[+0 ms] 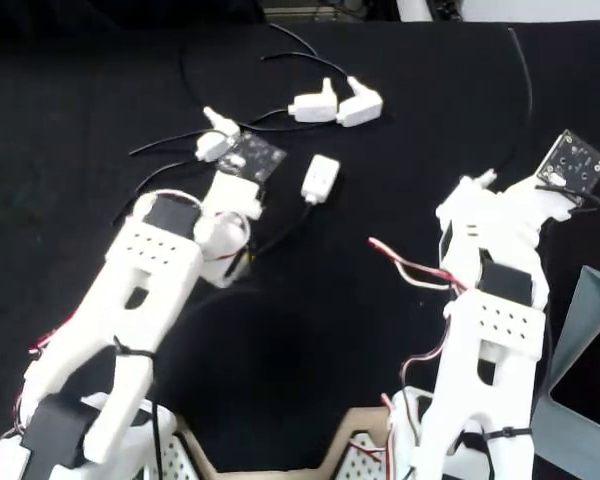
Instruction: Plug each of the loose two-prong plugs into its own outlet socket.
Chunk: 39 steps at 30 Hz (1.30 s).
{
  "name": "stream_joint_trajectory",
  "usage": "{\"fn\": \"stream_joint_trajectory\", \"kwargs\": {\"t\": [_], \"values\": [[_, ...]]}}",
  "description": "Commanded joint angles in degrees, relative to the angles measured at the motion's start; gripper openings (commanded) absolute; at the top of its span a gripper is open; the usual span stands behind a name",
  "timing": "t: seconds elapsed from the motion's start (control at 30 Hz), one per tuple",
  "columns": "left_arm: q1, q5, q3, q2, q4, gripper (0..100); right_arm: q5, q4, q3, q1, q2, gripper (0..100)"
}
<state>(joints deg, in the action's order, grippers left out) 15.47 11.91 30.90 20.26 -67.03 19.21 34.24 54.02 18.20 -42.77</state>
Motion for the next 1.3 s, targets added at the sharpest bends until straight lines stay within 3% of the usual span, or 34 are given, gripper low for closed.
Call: {"fn": "stream_joint_trajectory", "kwargs": {"t": [0.0,0.23,0.37,0.57,0.73,0.8,1.03,1.27], "values": [[2.2,-5.3,2.2,2.1,12.7,25,0.0,-1.0,-0.6,-0.7,-1.9,1.3],[7.9,-5.3,11.6,-1.6,34.9,24,0.0,-1.1,-0.5,-0.7,-1.9,1.3],[7.6,-5.5,7.9,-12.2,39.6,24,0.0,-1.2,-0.5,-0.7,-1.9,1.3],[5.8,-5.4,-8.7,-28.1,29.1,23,0.0,-1.2,-0.5,-0.7,-1.9,1.3],[5.8,-5.4,-15.3,-33.7,24.7,9,0.0,-1.2,-0.5,-0.7,-1.9,1.3],[5.8,-5.4,-15.6,-33.7,24.4,2,0.0,-1.2,-0.5,-0.7,-1.9,1.3],[6.5,-5.4,-16.0,-32.0,17.5,3,0.0,-1.2,-0.5,-0.7,-1.9,1.3],[5.9,-2.3,-9.5,-18.1,9.3,3,0.0,-1.2,-0.5,-0.7,-1.9,1.3]]}}
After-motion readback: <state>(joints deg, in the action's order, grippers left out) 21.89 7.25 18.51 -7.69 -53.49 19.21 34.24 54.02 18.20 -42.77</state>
